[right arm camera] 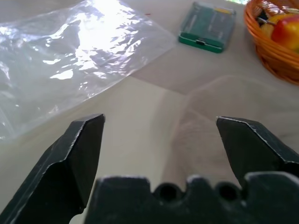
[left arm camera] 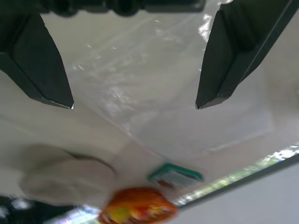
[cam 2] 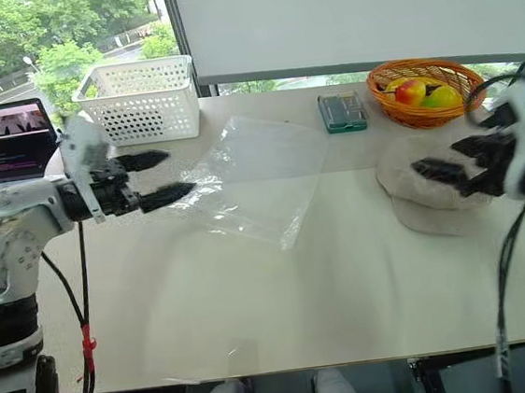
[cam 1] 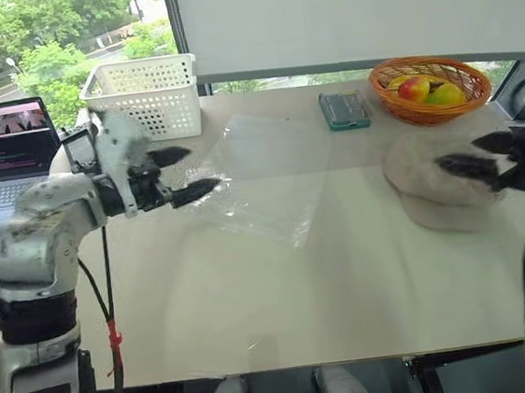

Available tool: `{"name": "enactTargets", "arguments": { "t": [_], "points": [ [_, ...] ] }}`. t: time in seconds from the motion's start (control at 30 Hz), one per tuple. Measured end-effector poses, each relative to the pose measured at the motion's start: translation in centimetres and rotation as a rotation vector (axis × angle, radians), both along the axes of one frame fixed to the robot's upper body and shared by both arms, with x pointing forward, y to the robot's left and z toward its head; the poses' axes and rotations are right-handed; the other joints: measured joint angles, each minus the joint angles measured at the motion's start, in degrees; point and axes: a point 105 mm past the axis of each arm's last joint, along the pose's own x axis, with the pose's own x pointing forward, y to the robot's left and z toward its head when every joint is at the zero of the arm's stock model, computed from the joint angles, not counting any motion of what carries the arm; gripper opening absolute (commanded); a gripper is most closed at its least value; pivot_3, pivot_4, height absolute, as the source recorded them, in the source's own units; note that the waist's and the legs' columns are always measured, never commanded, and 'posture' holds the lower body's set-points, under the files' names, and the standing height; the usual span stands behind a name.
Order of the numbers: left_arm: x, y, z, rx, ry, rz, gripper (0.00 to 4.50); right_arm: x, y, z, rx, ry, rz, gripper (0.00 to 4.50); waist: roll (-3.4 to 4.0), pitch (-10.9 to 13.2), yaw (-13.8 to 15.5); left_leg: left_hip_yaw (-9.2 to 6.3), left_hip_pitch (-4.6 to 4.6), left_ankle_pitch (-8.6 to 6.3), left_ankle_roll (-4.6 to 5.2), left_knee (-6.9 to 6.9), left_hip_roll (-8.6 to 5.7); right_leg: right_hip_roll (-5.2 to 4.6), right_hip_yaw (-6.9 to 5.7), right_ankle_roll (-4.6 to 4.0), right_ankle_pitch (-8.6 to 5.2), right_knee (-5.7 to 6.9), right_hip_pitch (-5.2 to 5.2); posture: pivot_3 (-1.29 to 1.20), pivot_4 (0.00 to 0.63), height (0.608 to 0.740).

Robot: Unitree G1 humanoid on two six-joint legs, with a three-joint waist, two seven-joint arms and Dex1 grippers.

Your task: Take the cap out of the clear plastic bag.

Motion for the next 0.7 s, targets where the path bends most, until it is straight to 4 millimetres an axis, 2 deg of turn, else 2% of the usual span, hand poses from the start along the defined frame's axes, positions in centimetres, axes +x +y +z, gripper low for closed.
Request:
{"name": "enactTargets", "arguments": {
  "t": [0.07, 0.2, 0.27, 0.37, 0.43, 0.47, 0.53, 0.6, 0.7],
  "points": [
    [0.2, 1.5, -0.7, -0.074, 0.002, 0.127, 4.47, 0.8, 0.9, -1.0, 0.056, -0.053, -0.027, 4.50, 0.01, 0.0, 0.3, 0.00, -0.04, 0.02, -0.03, 0.00, -0.05, -0.04, 0.03, -0.03, 0.02, 0.05, -0.05, 0.00, 0.150, 0.740],
    [0.0, 3.8, -2.0, -0.174, -0.019, 0.348, 4.47, 1.1, 1.0, 0.6, 0.259, -0.239, -0.128, 4.50, 0.00, 0.0, 1.0, -0.07, -0.07, 0.01, -0.03, -0.01, -0.07, -0.07, -0.01, -0.03, 0.03, -0.01, 0.00, 0.00, 0.150, 0.740],
    [-0.5, 4.6, -3.4, -0.163, -0.037, 0.453, 4.47, 0.7, 0.8, 0.5, 0.325, -0.300, -0.203, 4.50, -0.09, -0.1, 1.5, -0.07, -0.06, 0.01, -0.05, -0.04, -0.05, -0.08, -0.01, -0.05, 0.04, 0.01, 0.00, 0.00, 0.150, 0.740],
    [-1.2, 5.3, -4.8, -0.159, -0.069, 0.549, 4.47, 0.1, 0.8, -1.9, 0.244, -0.272, -0.249, 4.50, -0.09, -0.2, 2.1, -0.02, 0.00, 0.03, -0.09, -0.08, -0.07, -0.10, -0.01, -0.09, 0.07, -0.05, 0.04, 0.00, 0.150, 0.740],
    [-2.2, 5.4, -6.7, -0.167, -0.096, 0.613, 4.47, -0.6, 1.4, -5.3, 0.182, -0.218, -0.264, 4.50, -0.08, -0.4, 2.1, 0.03, 0.30, 0.01, -0.12, -0.21, -0.05, -0.12, 0.01, -0.09, 0.06, -0.20, 0.38, 0.00, 0.150, 0.740],
    [-2.8, 5.3, -8.5, -0.157, -0.086, 0.648, 4.47, -1.0, 1.9, -7.6, 0.163, -0.165, -0.261, 4.50, -0.08, -0.4, 2.0, 0.07, 0.52, -0.01, -0.14, -0.23, -0.04, -0.12, 0.02, -0.12, 0.04, -0.25, 0.61, 0.00, 0.150, 0.740],
    [-3.3, 4.9, -10.8, -0.138, -0.063, 0.682, 4.47, -1.3, 2.4, -9.9, 0.144, -0.113, -0.254, 4.50, -0.08, -0.4, 1.9, 0.12, 0.64, 0.00, -0.15, -0.22, -0.03, -0.11, 0.04, -0.17, 0.02, -0.24, 0.70, 0.00, 0.150, 0.740],
    [-3.6, 4.6, -12.0, -0.139, -0.070, 0.711, 4.47, -1.1, 2.6, -10.3, 0.089, -0.139, -0.244, 4.50, -0.08, -0.4, 1.7, 0.20, 0.90, 0.01, -0.15, -0.21, 0.03, -0.08, 0.05, -0.18, -0.01, -0.26, 0.90, 0.00, 0.150, 0.740],
    [-3.9, 4.8, -12.4, -0.133, -0.096, 0.730, 4.47, -1.0, 2.9, -10.2, 0.045, -0.177, -0.227, 4.50, -0.07, -0.4, 1.7, 0.22, 1.06, 0.01, -0.16, -0.22, 0.13, 0.01, 0.03, 0.03, -0.30, -0.22, 0.96, 0.00, 0.150, 0.740]
  ]
}}
